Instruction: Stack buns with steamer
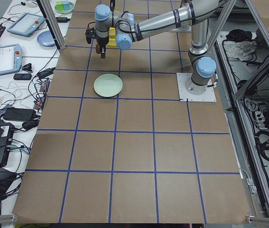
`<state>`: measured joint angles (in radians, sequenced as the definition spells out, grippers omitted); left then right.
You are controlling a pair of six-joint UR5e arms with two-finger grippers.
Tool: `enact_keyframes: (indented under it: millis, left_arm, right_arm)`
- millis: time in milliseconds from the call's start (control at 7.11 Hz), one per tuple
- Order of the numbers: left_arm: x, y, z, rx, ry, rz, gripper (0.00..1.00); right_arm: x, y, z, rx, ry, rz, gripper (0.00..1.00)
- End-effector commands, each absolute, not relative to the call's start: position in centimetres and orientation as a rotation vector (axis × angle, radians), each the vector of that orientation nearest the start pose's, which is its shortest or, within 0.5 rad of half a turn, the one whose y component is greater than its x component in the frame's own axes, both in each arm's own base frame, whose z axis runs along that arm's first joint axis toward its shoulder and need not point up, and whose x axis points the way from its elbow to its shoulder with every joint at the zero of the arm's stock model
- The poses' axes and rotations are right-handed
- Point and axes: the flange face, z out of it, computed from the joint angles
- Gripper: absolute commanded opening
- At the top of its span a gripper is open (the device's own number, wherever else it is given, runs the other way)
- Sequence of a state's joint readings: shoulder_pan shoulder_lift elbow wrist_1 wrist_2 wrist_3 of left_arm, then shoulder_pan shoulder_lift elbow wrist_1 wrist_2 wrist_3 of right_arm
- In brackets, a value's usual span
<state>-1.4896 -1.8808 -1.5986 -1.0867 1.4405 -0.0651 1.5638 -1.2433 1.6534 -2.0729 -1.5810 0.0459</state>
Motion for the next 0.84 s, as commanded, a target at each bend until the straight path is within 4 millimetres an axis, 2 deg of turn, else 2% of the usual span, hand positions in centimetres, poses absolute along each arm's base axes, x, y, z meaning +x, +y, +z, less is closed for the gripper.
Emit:
enact_keyframes:
  millis: [0, 703]
  left_arm:
    - [-10.7, -62.1, 35.5, -0.194, 3.256, -0.253, 0.00]
    - [-14.4, -61.6, 35.2, -0.188, 3.267, -0.251, 0.00]
  right_arm:
    - [12.4, -60.4, 31.2, 0.084, 3.164, -0.137, 0.01]
    - [12.7, -59.8, 29.2, 0.088, 3.150, -0.131, 0.01]
